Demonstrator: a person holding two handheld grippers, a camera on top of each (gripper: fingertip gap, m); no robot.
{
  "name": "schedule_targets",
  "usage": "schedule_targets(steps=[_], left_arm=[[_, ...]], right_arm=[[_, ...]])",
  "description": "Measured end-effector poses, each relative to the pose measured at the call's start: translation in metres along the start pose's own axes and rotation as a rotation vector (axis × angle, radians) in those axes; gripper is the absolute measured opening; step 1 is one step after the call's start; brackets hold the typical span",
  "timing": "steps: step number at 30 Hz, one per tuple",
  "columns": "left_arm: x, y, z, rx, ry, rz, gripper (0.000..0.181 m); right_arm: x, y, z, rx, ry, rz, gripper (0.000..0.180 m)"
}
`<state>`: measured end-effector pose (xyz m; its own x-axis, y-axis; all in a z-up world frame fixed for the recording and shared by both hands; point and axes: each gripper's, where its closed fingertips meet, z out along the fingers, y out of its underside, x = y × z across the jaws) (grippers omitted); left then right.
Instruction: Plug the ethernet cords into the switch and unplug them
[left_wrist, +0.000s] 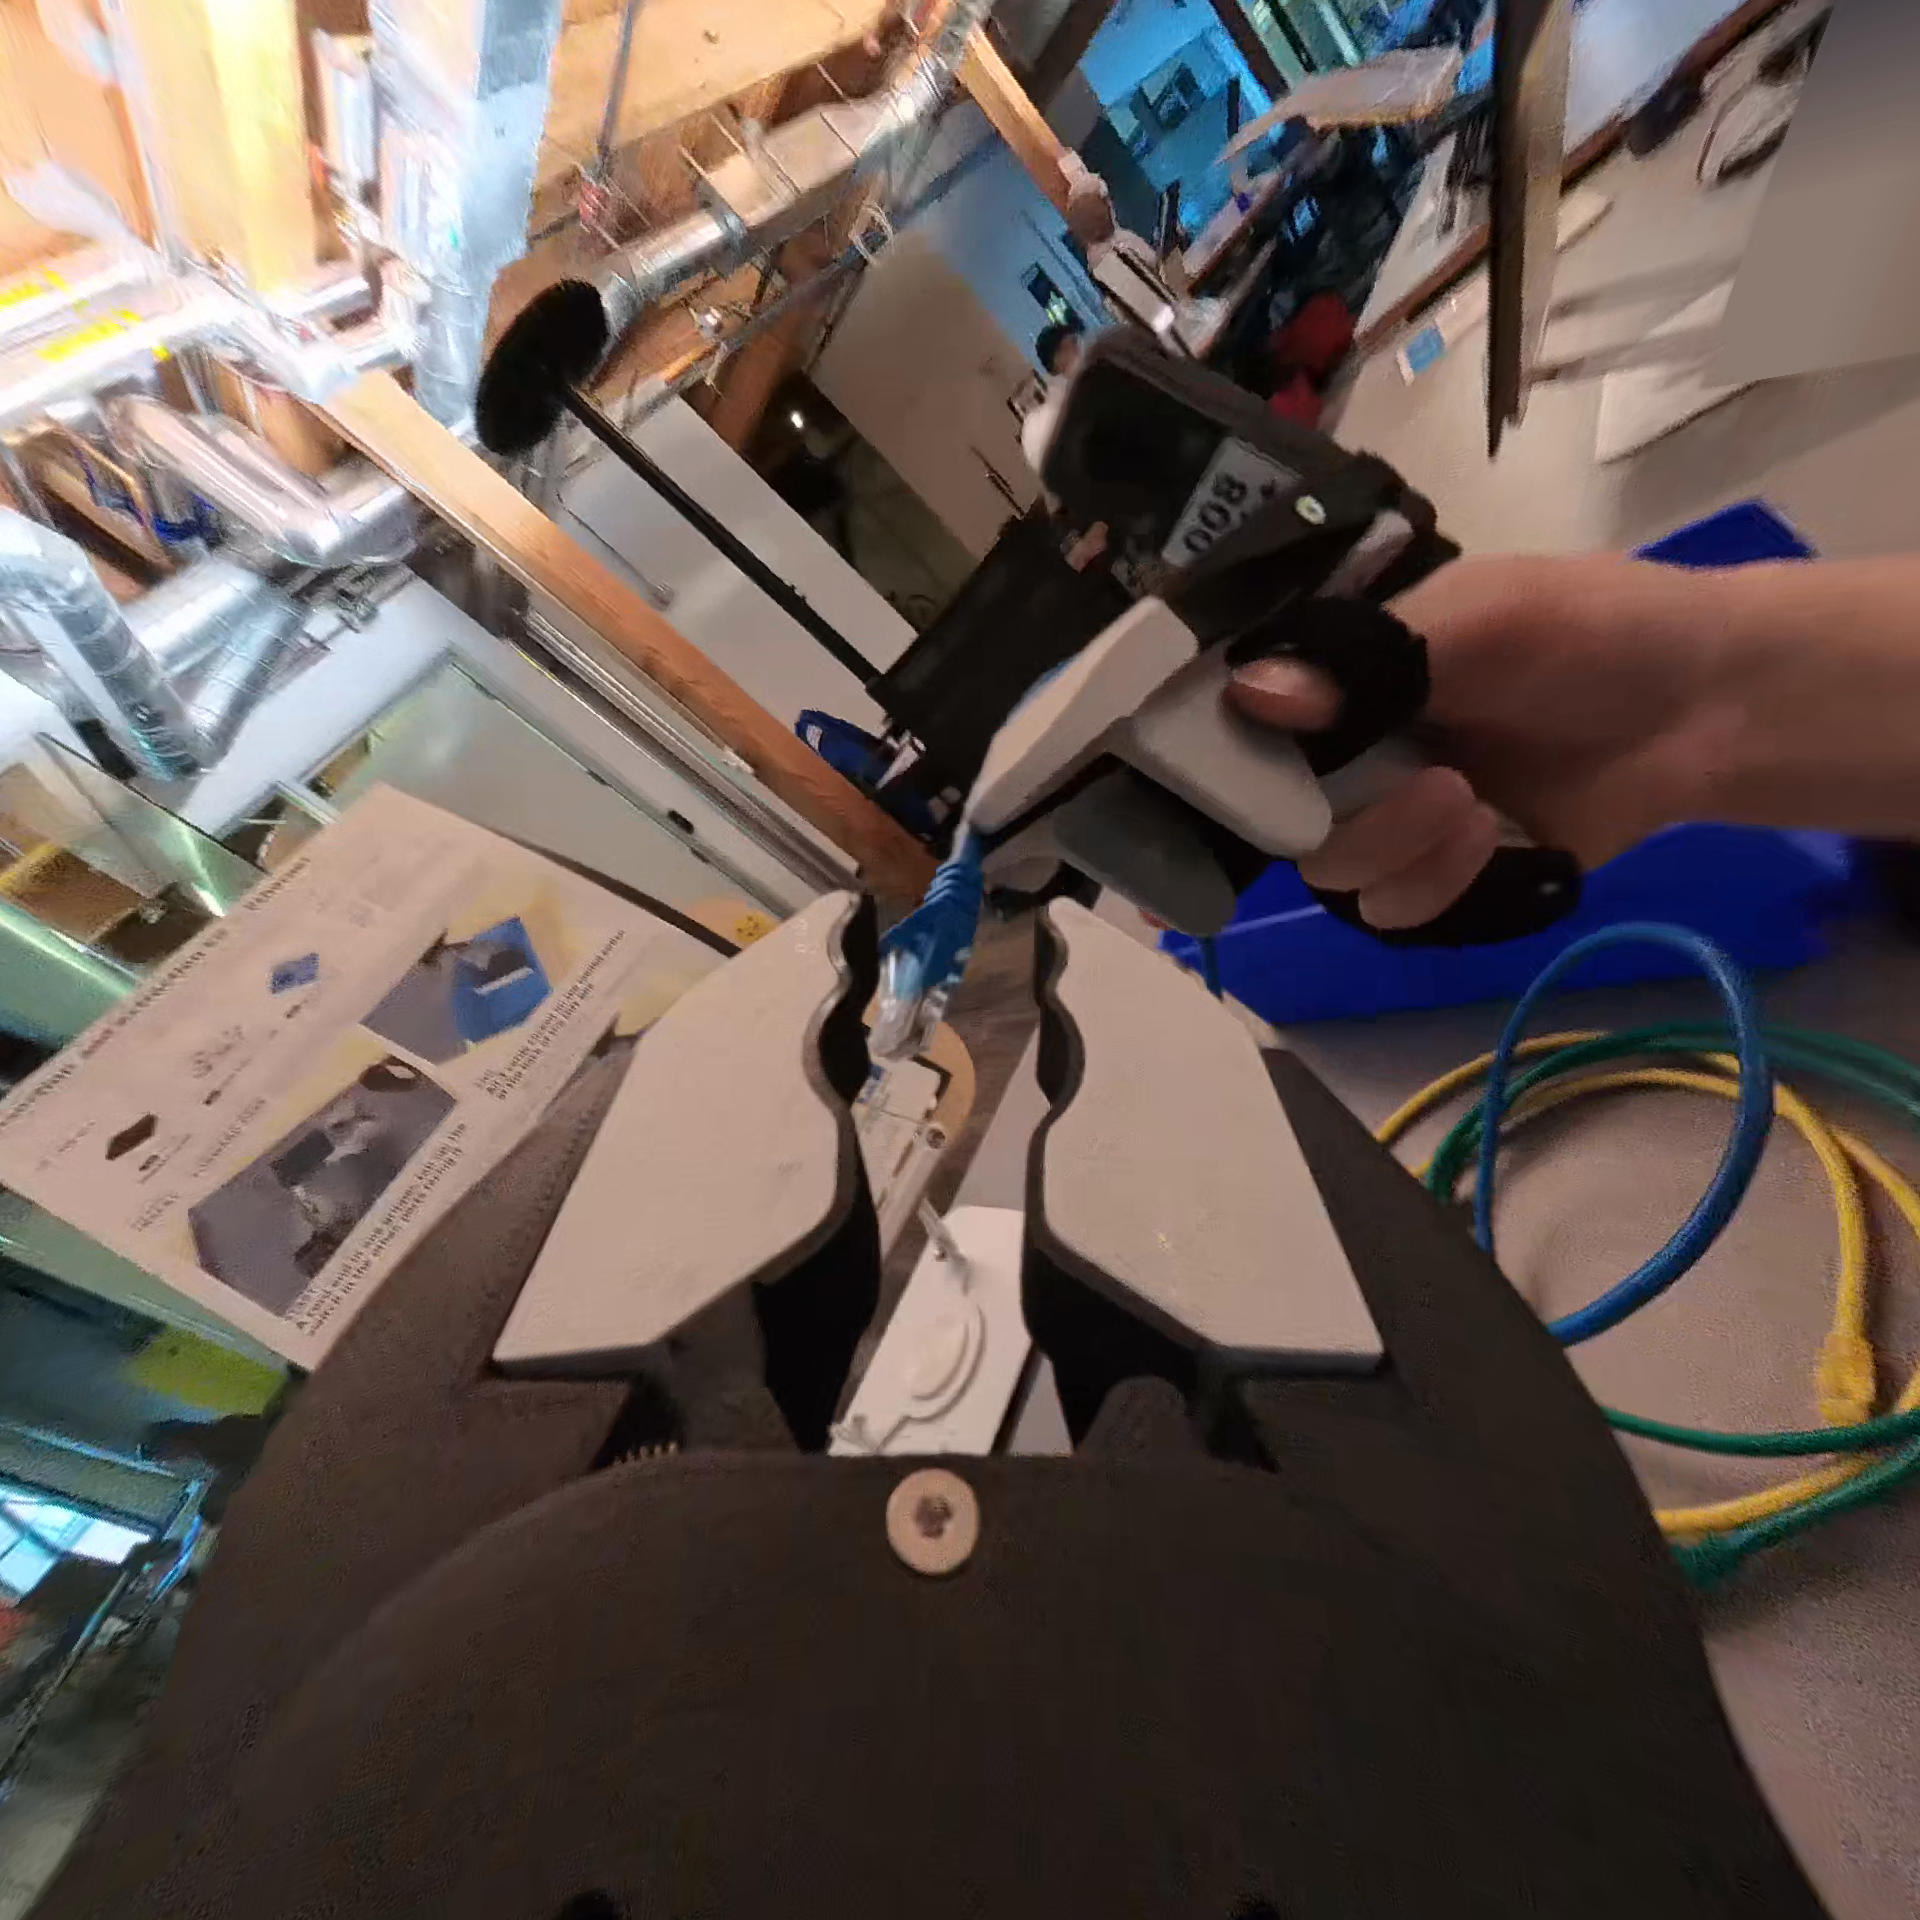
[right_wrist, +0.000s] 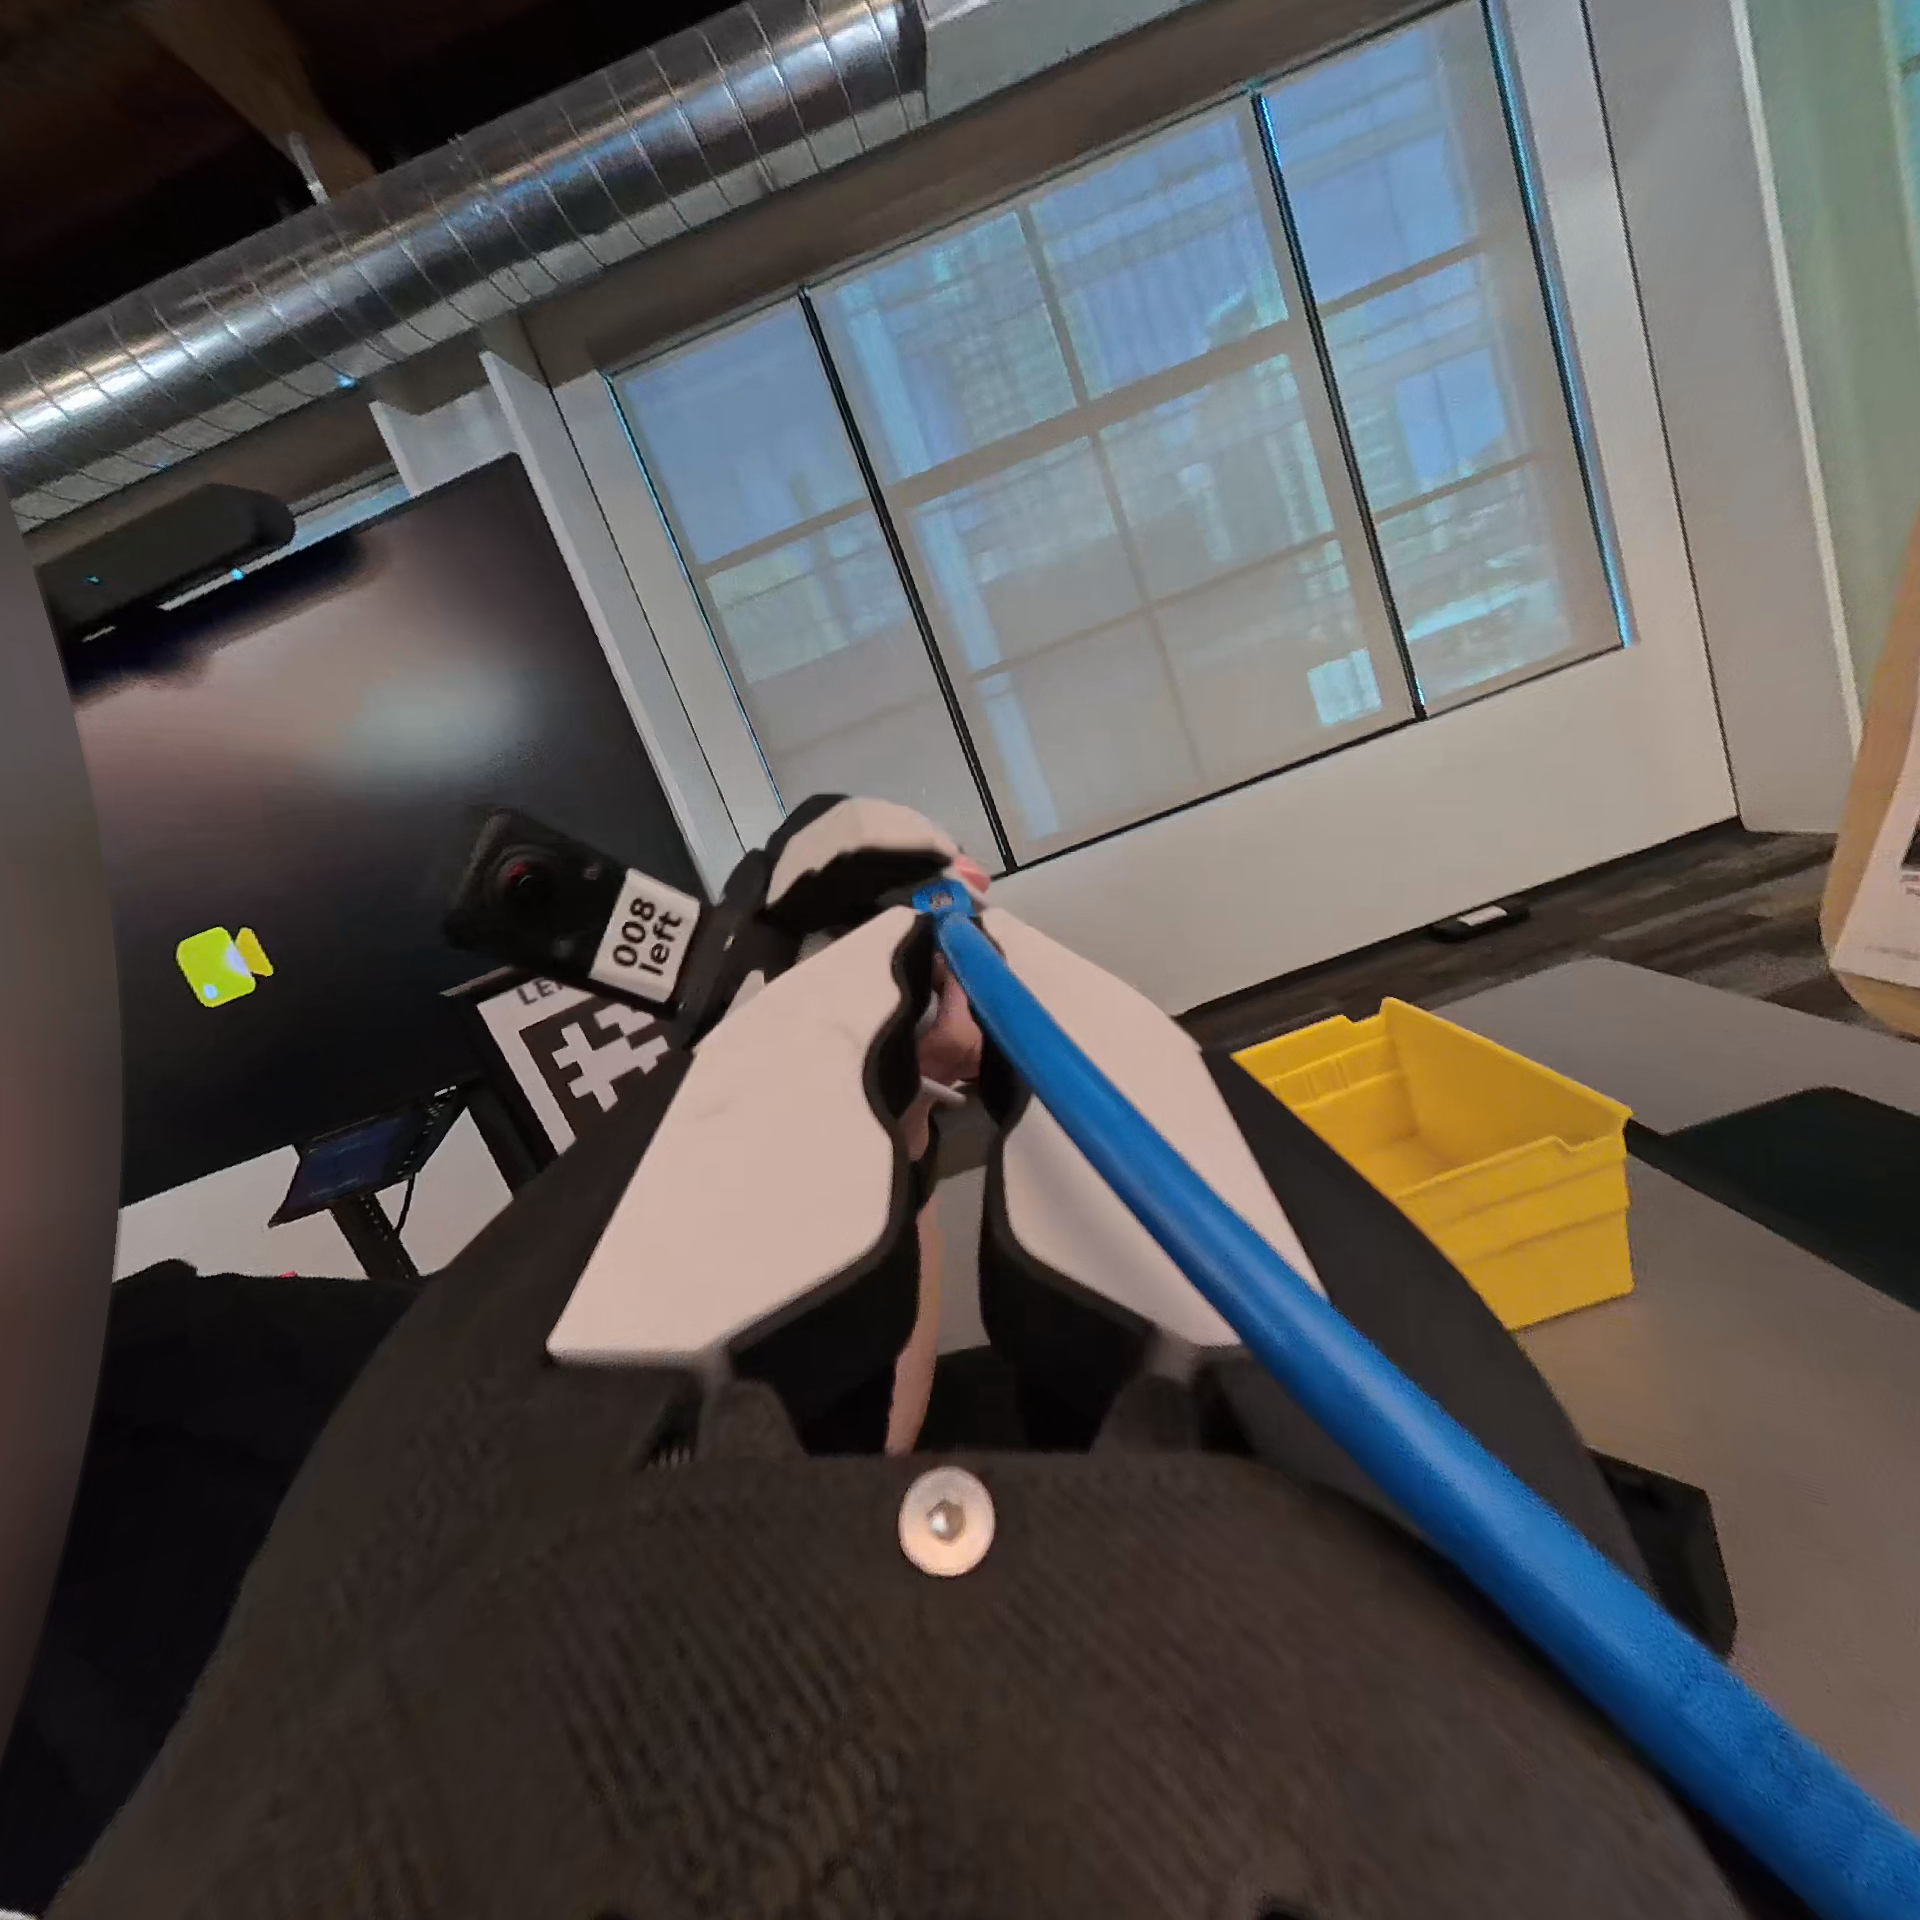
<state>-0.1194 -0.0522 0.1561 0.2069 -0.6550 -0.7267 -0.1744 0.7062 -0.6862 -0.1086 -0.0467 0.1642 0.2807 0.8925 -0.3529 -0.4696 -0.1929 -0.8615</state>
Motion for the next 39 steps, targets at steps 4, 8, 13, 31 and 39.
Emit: schedule_targets(steps=[4,8,13,31,39], left_arm=[[-0.008,0.016,0.008,-0.06,-0.062,0.044,0.026],[-0.004,0.02,0.011,-0.068,-0.076,0.15,0.018],[0.002,0.02,0.007,-0.059,-0.012,0.15,0.017],[0.025,0.022,0.004,-0.079,0.123,0.189,0.016],[0.014,0.022,0.002,-0.079,0.108,-0.017,0.037]], right_arm=[[0.006,0.006,0.0,-0.058,0.032,0.016,0.006],[0.011,0.007,-0.001,-0.067,0.044,0.061,0.006],[0.005,0.013,-0.001,-0.138,0.012,-0.109,0.009],[0.0,0.041,0.0,-0.334,-0.029,-0.22,0.012],[0.001,0.037,-0.004,-0.323,-0.034,-0.2,0.011]])
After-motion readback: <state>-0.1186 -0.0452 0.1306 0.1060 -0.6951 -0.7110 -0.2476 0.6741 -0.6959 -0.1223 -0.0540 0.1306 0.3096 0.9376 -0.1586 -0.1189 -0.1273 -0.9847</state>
